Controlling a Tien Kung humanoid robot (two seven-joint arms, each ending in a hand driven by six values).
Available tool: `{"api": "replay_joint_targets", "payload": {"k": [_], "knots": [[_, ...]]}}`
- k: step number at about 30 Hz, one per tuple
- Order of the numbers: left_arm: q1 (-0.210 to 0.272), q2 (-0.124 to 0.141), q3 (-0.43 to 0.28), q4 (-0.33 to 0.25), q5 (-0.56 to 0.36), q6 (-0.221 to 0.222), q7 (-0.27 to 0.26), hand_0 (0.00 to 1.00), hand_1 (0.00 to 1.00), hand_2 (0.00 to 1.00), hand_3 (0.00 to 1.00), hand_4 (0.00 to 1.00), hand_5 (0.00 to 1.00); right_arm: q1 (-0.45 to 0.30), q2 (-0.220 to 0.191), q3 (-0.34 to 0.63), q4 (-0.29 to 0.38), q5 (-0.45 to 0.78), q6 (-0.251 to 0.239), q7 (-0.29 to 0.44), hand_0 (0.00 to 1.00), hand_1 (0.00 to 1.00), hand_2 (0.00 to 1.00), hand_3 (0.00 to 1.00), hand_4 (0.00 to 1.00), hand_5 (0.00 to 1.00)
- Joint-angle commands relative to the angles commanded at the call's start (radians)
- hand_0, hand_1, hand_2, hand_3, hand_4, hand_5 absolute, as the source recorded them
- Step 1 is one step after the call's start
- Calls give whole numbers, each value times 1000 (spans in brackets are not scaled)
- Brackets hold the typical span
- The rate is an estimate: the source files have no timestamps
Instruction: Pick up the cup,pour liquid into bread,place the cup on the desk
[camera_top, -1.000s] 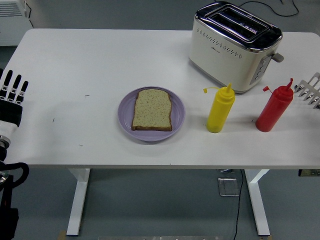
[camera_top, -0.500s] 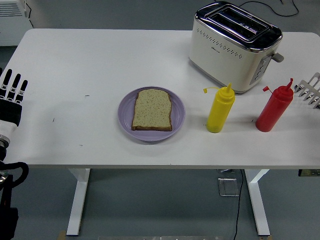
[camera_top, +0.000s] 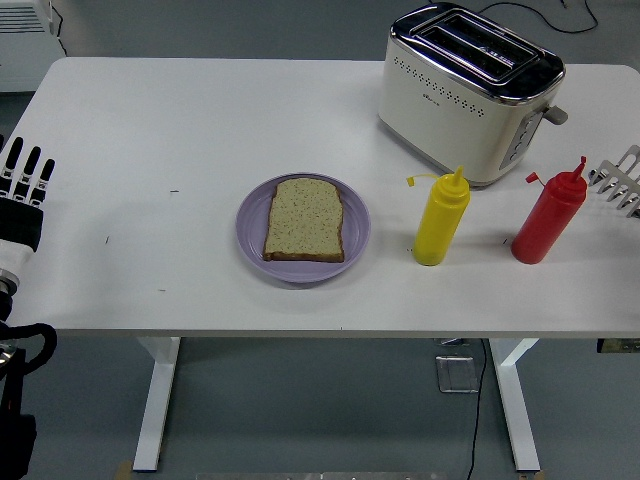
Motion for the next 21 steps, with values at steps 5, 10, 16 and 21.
{"api": "replay_joint_targets", "payload": {"k": [5,10,16,21], "knots": [[0,0,0,0,0,0,0,787,737,735,698,544,998,-2,0,2,0,1,1,0,812,757,807,825,668,721],[-1,-1,-2,0,-1,1,-1,787,736,735,698,545,998,-2,1,2,-1,4,3,-1,812,757,803,821,665,720],[-1,-2,-3,-1,0,0,-1,787,736,735,698,545,998,1,1,0,-4,4,4,-2,810,755,800,816,661,718],[-1,-3,-3,-1,0,0,-1,787,736,735,698,545,998,0,1,-4,-5,6,3,-2,810,755,800,816,661,718]]}}
